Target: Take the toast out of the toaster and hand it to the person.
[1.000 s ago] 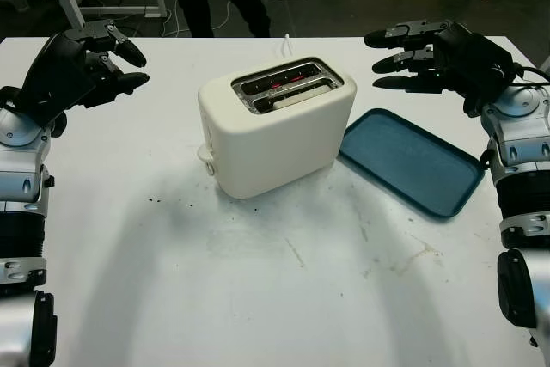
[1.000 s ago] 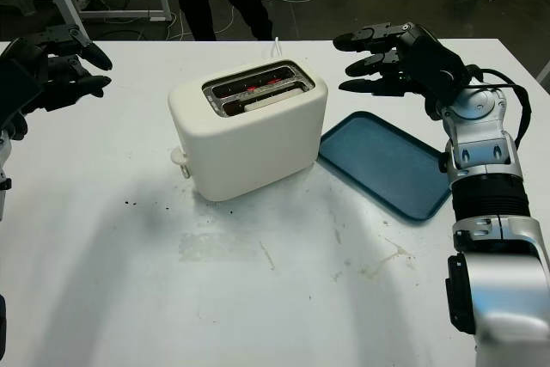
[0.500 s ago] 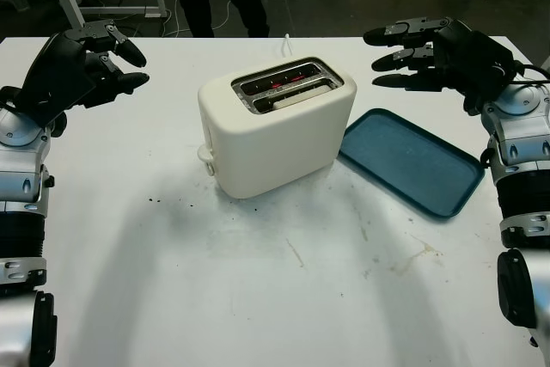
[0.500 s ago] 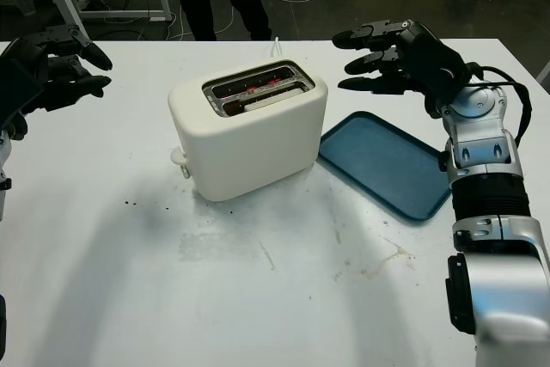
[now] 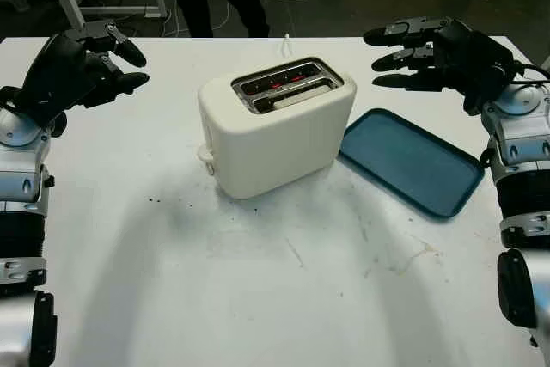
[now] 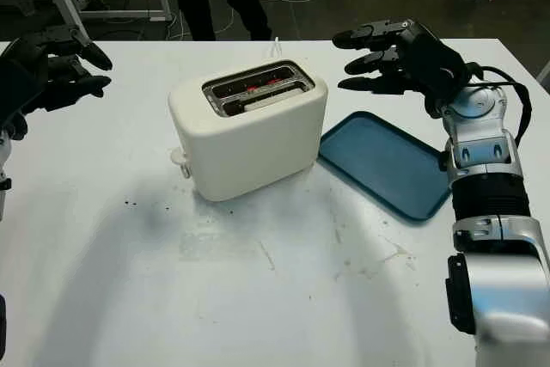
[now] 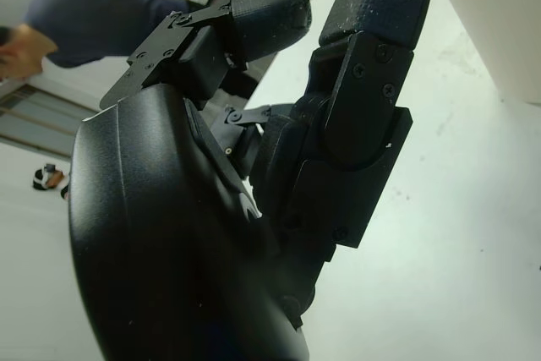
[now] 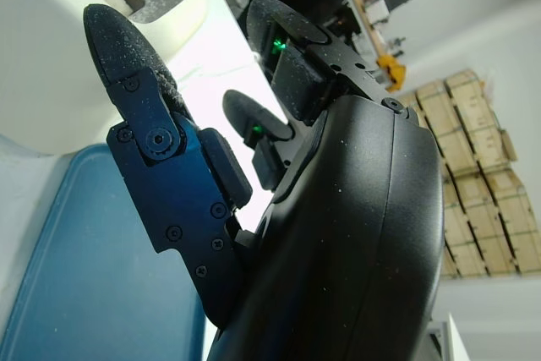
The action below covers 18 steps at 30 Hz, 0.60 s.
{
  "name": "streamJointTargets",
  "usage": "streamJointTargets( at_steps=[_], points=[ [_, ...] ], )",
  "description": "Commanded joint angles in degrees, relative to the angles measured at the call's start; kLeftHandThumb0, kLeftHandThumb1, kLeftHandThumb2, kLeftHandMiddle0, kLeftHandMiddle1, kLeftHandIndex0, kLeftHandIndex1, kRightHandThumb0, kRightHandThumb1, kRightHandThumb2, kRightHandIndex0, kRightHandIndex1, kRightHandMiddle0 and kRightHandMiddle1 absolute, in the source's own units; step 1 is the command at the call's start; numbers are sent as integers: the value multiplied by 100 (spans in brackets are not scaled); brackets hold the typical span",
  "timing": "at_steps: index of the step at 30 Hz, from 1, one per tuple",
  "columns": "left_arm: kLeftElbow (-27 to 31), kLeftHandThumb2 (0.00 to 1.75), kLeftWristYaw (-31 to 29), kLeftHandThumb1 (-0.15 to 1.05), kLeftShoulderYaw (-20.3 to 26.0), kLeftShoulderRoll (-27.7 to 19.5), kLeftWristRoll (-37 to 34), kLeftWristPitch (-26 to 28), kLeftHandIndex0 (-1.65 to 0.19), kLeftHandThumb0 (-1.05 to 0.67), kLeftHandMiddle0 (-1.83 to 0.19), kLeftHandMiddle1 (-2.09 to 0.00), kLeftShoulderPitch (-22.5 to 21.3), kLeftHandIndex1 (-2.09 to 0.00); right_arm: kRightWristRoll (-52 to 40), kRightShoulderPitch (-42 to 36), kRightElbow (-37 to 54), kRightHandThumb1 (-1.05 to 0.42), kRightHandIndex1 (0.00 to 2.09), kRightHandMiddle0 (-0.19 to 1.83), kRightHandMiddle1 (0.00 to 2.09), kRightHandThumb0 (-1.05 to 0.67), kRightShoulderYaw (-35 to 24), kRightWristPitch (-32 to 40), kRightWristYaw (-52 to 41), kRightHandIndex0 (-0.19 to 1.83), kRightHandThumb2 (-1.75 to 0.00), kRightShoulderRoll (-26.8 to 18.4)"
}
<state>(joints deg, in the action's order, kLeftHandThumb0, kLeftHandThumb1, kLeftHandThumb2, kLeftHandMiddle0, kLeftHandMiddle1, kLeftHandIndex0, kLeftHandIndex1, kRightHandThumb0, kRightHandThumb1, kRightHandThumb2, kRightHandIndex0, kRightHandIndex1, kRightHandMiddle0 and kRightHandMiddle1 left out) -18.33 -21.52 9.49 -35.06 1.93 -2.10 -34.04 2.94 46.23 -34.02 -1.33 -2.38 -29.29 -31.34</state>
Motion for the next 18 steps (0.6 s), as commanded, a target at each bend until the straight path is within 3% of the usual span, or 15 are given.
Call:
streamJointTargets(
  at_steps=[1,18],
  points=[
    [39,2,16,92,13,-40,-33,-10,-52,-105,-63,-145,13,-138,-6,17,35,-70,57,77,0,-73,-15,52,24,58,0,-26],
    [39,2,-3,92,27,-50,-52,-8,-53,-105,-64,-145,24,-137,-19,-14,56,-70,56,76,0,-70,-22,10,28,58,0,-15]
  ],
)
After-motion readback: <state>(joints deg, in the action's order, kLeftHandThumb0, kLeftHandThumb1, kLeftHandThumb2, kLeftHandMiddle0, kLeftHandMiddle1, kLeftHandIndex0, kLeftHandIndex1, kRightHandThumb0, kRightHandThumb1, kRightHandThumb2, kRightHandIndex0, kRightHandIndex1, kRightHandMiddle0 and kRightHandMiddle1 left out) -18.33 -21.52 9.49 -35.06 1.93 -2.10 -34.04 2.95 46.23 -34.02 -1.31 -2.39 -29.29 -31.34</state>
